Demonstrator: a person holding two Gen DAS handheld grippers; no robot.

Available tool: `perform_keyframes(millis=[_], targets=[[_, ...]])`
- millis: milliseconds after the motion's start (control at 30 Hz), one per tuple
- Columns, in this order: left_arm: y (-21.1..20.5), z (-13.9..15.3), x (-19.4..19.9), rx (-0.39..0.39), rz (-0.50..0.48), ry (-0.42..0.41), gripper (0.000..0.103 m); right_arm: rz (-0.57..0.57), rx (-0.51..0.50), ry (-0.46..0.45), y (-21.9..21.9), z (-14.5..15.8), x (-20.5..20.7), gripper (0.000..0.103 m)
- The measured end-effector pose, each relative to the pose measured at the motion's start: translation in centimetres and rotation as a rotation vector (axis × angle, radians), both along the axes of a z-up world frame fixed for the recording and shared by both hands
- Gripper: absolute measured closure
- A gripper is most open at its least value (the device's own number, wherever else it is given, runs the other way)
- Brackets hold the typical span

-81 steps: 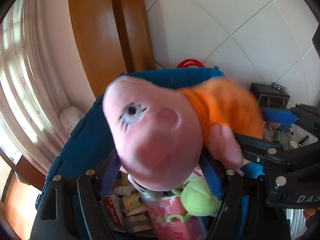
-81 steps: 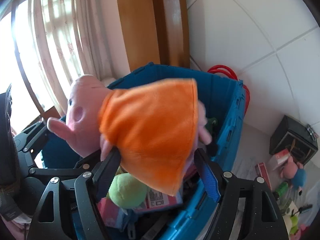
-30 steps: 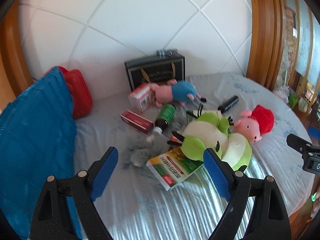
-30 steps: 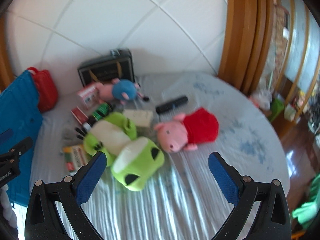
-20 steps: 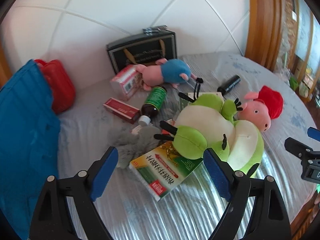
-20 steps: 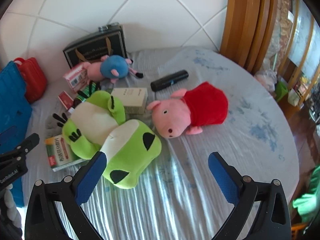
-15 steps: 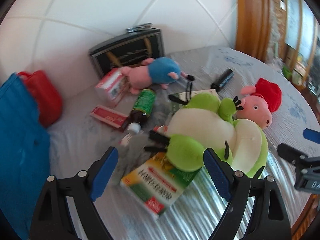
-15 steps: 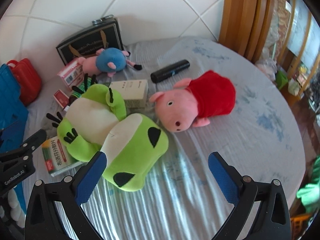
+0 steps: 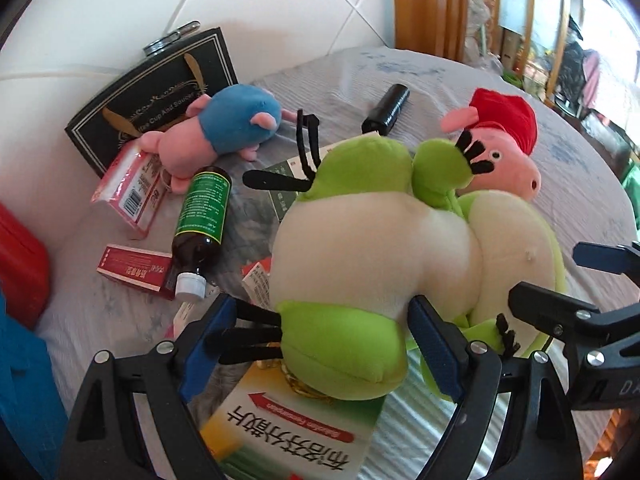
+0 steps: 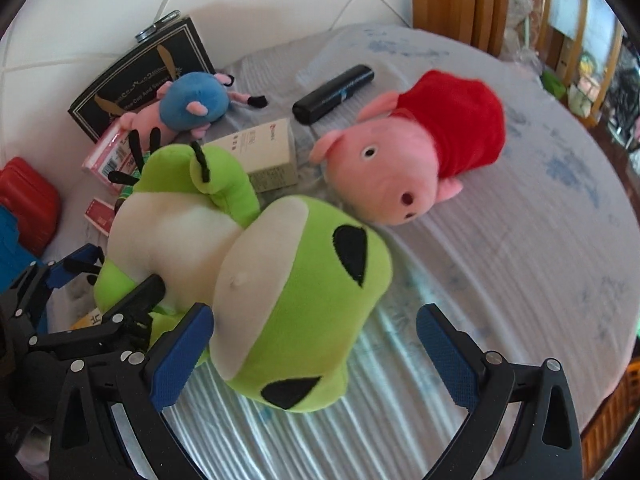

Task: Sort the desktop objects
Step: 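Grasp the green frog plush with the left tool and lift it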

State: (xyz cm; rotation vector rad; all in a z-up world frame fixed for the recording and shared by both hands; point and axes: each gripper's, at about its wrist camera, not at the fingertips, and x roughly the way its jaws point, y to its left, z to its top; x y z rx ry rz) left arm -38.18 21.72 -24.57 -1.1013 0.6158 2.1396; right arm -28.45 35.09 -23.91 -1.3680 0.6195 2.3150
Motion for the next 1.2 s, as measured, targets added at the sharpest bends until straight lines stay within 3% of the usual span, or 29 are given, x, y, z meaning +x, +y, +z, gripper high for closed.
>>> perform_keyframes(millis=[200,500,567,600,633,833,1200], targets=[[-0.8,-1.6,-1.0,-0.026,0.013,-0.029,0.015,0.030,-0.046,-0.030,-0.5,-2.5,-1.3,0.000],[-0.8,-2.6,-2.2,-0.012,0.026,-0.036,0.016,0.069,-0.085,-0.018,-0.2,-3.8,-2.8,0.000],[-0.6,-2.8,-2.2,-0.002,0.009,-0.041,0.026,0.089,-0.091,-0.019,-0.1,-4.1,-3.0,0.002],[-0.4,-2.8,-2.0,0.014,-0.004,-0.056,0.040,0.111,-0.076,-0.022,-0.3,-4.0,-3.1,0.005],[-0.2,-2.8,-1.8,0.024,-0.013,-0.071,0.051,0.123,-0.061,-0.024,-0.6,-3.8,-3.1,0.009],[0.3,-2.5,-0.7,0.033,-0.026,-0.046,0.057,0.154,0.007,-0.020,-1.3,-2.3,-2.7,0.020],[-0.1,3.9,2.2,0.124,-0.025,0.052,0.058,0.164,0.090,0.100,-1.3,4.2,0.8,0.021]])
